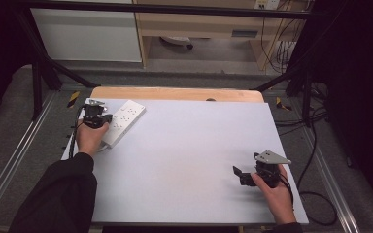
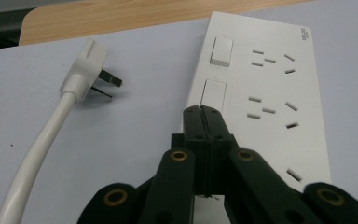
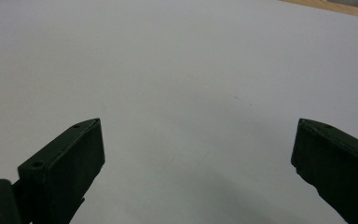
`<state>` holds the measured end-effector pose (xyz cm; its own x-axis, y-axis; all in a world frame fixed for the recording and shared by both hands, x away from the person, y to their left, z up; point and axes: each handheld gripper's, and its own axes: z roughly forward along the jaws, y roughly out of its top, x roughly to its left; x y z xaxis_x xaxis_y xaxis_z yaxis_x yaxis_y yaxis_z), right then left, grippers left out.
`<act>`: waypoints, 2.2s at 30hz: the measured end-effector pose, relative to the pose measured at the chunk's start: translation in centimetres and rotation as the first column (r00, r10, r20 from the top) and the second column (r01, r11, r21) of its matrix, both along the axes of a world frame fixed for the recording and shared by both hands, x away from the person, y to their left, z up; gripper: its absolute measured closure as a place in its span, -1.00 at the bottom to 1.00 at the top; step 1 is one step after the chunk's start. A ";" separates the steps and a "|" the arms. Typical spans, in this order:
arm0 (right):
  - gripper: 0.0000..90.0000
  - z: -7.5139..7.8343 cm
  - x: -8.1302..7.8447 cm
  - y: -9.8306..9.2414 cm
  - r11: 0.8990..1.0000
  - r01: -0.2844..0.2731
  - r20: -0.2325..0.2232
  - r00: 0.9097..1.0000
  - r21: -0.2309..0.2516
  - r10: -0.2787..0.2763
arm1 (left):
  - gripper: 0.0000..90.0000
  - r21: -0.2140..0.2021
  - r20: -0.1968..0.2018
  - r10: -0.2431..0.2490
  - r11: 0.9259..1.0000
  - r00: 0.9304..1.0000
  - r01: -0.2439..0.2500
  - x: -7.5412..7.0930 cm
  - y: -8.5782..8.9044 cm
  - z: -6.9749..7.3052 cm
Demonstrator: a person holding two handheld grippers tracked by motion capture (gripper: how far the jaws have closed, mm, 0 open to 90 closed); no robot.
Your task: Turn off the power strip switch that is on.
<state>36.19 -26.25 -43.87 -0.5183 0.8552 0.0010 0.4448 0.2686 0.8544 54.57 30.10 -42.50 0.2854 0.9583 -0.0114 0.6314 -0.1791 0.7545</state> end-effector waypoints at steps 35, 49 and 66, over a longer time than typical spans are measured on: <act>-0.93 0.0 0.0 -0.1 1.000 0.001 -0.003 1.000 -0.001 -0.001 | 1.00 0.010 -0.005 -0.010 1.000 1.000 0.010 0.2 -0.1 -0.2; -0.93 0.0 0.0 -0.1 1.000 0.002 -0.001 1.000 -0.001 -0.002 | 1.00 0.018 0.007 -0.007 1.000 1.000 0.007 0.1 -0.3 -0.3; -0.93 0.0 0.0 -0.1 1.000 0.002 -0.002 1.000 -0.005 -0.002 | 1.00 -0.041 0.062 -0.003 0.999 0.998 0.006 0.0 -0.5 0.4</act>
<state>36.22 -26.31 -43.87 -0.5166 0.8562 -0.0026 0.4470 0.2723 0.8521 54.61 29.56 -42.08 0.2912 0.9561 -0.0332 0.5822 -0.1496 0.7991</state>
